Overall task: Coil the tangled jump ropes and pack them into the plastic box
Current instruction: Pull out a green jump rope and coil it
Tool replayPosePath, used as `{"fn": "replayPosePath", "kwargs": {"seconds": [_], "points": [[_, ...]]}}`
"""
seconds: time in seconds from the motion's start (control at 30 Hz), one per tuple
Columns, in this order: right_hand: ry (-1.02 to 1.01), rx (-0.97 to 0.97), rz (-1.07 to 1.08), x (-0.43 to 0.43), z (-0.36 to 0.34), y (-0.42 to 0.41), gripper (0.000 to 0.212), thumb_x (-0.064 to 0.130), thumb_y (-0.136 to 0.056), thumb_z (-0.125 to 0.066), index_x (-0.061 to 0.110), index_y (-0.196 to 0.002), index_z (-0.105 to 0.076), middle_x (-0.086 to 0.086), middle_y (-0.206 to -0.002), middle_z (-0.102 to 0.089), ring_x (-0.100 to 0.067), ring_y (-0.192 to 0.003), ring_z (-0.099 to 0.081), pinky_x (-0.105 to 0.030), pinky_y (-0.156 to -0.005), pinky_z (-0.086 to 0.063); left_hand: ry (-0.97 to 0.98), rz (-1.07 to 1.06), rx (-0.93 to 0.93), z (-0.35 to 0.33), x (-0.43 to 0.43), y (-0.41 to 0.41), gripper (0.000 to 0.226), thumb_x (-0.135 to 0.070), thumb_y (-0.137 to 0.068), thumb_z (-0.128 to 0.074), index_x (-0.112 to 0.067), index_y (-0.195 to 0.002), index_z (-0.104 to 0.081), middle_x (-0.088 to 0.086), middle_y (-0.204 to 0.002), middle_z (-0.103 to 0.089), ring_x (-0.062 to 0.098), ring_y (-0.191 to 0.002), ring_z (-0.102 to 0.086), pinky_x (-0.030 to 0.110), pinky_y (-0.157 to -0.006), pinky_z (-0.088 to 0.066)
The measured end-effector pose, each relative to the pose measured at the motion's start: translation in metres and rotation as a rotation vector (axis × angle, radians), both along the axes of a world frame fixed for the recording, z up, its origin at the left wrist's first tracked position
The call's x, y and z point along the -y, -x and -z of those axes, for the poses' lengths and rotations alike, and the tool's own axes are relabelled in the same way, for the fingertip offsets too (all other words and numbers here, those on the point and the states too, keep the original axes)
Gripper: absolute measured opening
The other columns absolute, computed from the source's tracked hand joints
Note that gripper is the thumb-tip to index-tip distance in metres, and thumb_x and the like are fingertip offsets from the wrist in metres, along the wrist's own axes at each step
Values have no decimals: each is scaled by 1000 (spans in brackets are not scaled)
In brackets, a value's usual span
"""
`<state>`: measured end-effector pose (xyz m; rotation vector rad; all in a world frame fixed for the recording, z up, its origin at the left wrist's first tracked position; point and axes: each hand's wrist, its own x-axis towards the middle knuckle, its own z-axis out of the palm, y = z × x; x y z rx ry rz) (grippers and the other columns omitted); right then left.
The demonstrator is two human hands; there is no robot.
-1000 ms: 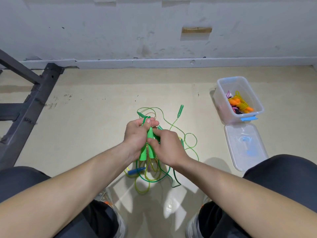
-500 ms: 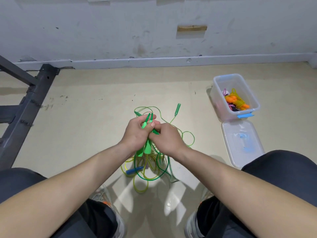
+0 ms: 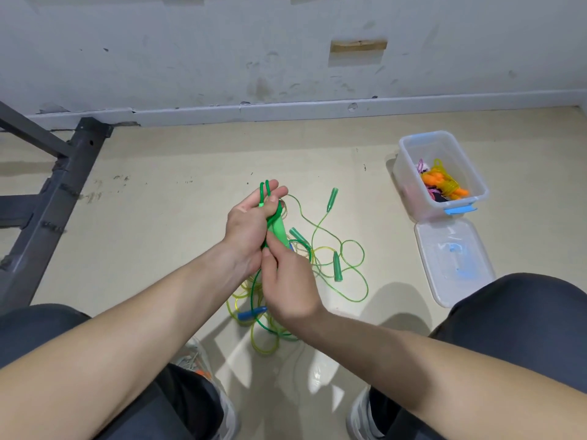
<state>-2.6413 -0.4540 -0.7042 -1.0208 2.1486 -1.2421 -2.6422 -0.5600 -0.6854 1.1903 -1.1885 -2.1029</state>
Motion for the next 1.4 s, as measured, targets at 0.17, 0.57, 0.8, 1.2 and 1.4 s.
{"fn": "replayPosePath", "kwargs": {"seconds": [0.17,0.57,0.8,1.2,1.4], "points": [[-98,-256,-91,1,-6,12,37,21,-102,-32,13,-132,-52,-9,-98,-57,-33,-87,-57,-45,-73,-45,-96,52,-1,-3,4,0,21,-16,-105,-50,-18,-119,-66,-6,-123,-72,16,-105,-62,35,-103,-48],[-132,-190,-128,-9,-3,-3,61,14,-97,-41,13,-155,-24,-9,-130,-48,-28,-114,-51,-44,-98,-45,45,40,-3,-4,14,6,39,18,-96,-43,-12,-118,-54,0,-123,-64,24,-113,-63,41,-101,-49],[-116,465,-75,-18,9,34,34,24,-106,-46,16,-77,-63,25,-50,-53,5,-48,-45,-27,-60,-35,-101,226,-174,-29,27,-3,26,6,-101,-43,0,-120,-60,17,-119,-62,34,-120,-64,40,-90,-59],[48,758,48,-15,0,117,14,1,-95,-58,-1,-102,-71,1,-59,-51,-6,-49,-41,-26,-56,-32,153,839,-93,-20,23,-29,24,-5,-93,-58,1,-116,-61,8,-100,-70,23,-98,-66,37,-83,-56],[-102,574,-279,-16,-23,124,30,1,-91,-50,19,-92,-74,-8,-68,-40,-13,-57,-33,-27,-53,-24,15,969,-100,-23,28,-38,59,-25,-81,-82,-2,-129,-56,5,-103,-64,49,-115,-63,83,-98,-25]]}}
